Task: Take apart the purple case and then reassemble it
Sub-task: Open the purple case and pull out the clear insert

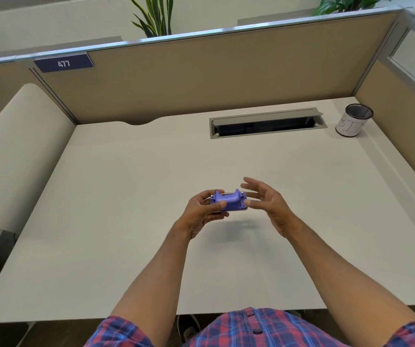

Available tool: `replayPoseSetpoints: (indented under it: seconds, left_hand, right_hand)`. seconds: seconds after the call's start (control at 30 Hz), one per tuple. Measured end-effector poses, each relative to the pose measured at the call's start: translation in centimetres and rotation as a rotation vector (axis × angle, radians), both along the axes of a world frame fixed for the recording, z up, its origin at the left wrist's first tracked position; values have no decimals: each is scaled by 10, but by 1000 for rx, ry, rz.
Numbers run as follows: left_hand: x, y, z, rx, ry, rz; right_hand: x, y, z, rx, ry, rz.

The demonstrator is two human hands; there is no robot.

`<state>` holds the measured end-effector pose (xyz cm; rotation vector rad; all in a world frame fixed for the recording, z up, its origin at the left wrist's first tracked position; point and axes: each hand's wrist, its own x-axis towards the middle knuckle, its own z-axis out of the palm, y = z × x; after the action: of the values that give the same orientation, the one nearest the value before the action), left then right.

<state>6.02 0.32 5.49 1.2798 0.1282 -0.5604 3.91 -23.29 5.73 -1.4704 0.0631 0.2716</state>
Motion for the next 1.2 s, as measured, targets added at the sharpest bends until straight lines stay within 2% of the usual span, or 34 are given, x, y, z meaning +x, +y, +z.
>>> replayPoseSetpoints:
  seconds: [0.23,0.53,0.87,1.2]
  left_hand:
    - [-5,-3,-3,32,-20,-56]
    - [-10,-6,0,48,-26,-88]
    - [-11,-7,-4,-109,101,53]
    - [-5,-11,-5,-62,124,52]
  right_hand:
    - [4,15,14,-466,-187,181]
    - [7,27,13,-772,-292,201]
    - [9,26,18,-881,-270,202]
    - [7,28,20,-854,-239,128]
